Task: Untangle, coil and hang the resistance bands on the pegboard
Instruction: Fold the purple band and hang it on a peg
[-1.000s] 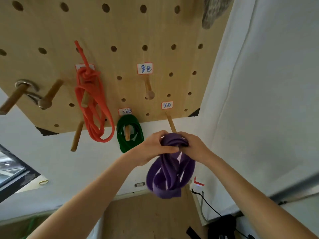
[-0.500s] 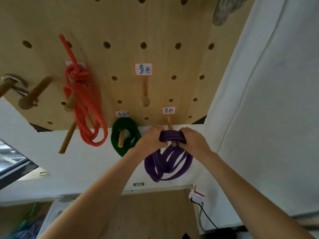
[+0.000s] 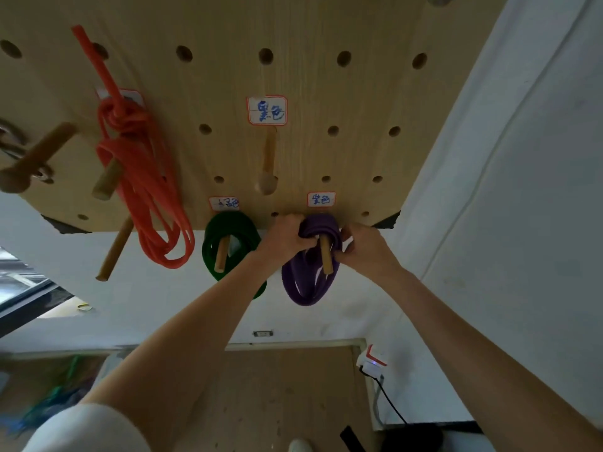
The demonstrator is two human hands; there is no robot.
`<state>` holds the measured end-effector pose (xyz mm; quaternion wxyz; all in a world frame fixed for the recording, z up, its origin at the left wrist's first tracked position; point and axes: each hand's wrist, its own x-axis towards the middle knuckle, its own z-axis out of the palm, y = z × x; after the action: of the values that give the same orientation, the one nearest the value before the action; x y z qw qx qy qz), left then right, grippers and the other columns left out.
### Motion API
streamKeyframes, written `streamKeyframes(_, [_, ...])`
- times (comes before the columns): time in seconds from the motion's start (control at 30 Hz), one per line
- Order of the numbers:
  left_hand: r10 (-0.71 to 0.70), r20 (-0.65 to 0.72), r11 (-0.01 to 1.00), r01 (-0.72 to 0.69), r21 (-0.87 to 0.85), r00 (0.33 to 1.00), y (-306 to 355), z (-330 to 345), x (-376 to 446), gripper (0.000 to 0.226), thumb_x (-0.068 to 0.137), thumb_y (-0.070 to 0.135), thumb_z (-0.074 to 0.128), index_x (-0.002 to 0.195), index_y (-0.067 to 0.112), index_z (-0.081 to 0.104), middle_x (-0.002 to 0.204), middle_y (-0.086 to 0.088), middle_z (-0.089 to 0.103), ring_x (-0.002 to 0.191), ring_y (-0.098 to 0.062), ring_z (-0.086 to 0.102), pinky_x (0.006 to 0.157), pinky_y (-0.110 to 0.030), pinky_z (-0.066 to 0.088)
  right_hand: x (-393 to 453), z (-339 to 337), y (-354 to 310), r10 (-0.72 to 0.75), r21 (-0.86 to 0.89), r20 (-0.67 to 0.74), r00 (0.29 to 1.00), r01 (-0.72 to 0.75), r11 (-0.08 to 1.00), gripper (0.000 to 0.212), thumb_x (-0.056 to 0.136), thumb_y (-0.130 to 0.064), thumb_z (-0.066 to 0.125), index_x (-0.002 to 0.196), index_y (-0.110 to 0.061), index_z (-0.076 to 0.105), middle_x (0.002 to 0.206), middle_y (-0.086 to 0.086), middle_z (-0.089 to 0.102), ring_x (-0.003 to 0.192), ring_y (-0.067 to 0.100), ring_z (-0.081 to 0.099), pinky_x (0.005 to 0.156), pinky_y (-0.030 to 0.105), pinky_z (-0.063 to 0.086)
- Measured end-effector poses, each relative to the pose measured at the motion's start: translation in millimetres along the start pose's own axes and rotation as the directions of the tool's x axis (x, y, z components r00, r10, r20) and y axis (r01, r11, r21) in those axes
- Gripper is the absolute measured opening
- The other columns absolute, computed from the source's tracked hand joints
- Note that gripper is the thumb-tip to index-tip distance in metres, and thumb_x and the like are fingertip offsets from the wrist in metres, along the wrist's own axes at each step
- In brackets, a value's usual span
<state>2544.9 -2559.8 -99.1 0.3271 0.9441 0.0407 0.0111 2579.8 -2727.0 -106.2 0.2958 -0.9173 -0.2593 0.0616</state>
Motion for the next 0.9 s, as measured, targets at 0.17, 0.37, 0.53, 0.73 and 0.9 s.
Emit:
streamKeyframes(0.17, [-0.103, -0.02, 0.946, 0.104, 0.307, 0.994, 7, 4, 0, 0.029, 0.087, 0.034, 0.06, 0.094, 0.006, 0.055, 0.092, -0.012, 0.06, 0.088, -0.027, 0.057, 0.07, -0.029, 0.036, -4, 4, -1, 0.019, 0.121, -0.139, 0.99, -0.002, 0.993, 0.03, 0.084, -0.016, 0.067, 0.108, -0.001, 0.059, 0.1, 0.012, 0.066, 0.073, 0.027, 0.066, 0.08, 0.037, 0.05])
streamKeyframes(0.37, [-0.02, -0.123, 1.0, 0.02, 0.002, 0.992, -1, 3, -17, 0.044, 0.079, 0.027, 0.072, 0.11, 0.004, 0.05, 0.109, -0.011, 0.058, 0.099, -0.023, 0.057, 0.081, -0.03, 0.046, 0, -5, -2, -0.036, 0.072, -0.226, 0.973, 0.054, 0.996, 0.016, 0.085, -0.012, 0.065, 0.099, -0.004, 0.067, 0.089, 0.011, 0.069, 0.065, 0.021, 0.063, 0.071, 0.028, 0.048])
streamKeyframes(0.53, [0.008, -0.198, 0.989, -0.037, -0.145, 0.98, -5, 0, -20, 0.039, 0.08, 0.018, 0.071, 0.113, 0.005, 0.054, 0.113, -0.011, 0.06, 0.104, -0.022, 0.058, 0.09, -0.03, 0.046, 0, -7, -4, -0.026, 0.124, -0.146, 0.989, 0.044, 0.991, 0.022, 0.085, -0.017, 0.067, 0.103, -0.005, 0.066, 0.09, 0.008, 0.069, 0.069, 0.021, 0.063, 0.071, 0.028, 0.048])
streamKeyframes(0.73, [-0.077, -0.28, 0.996, 0.064, -0.057, 0.957, 1, 4, -14, 0.018, 0.082, 0.018, 0.068, 0.091, 0.007, 0.057, 0.093, -0.009, 0.064, 0.085, -0.02, 0.058, 0.071, -0.026, 0.041, 6, -10, -10, 0.044, 0.156, -0.164, 0.985, -0.018, 0.988, 0.019, 0.087, -0.013, 0.064, 0.1, 0.0, 0.066, 0.092, 0.017, 0.068, 0.081, 0.031, 0.065, 0.076, 0.046, 0.054])
streamKeyframes(0.9, [-0.182, -0.062, 0.92, 0.147, -0.364, 0.981, -4, 5, -25, 0.029, 0.081, 0.006, 0.068, 0.106, 0.002, 0.054, 0.108, -0.01, 0.059, 0.1, -0.021, 0.057, 0.087, -0.03, 0.047, -20, -1, -23, 0.137, 0.095, -0.278, 0.951, -0.115, 0.989, 0.024, 0.089, -0.015, 0.059, 0.111, -0.004, 0.057, 0.108, 0.011, 0.062, 0.09, 0.025, 0.061, 0.078, 0.042, 0.051])
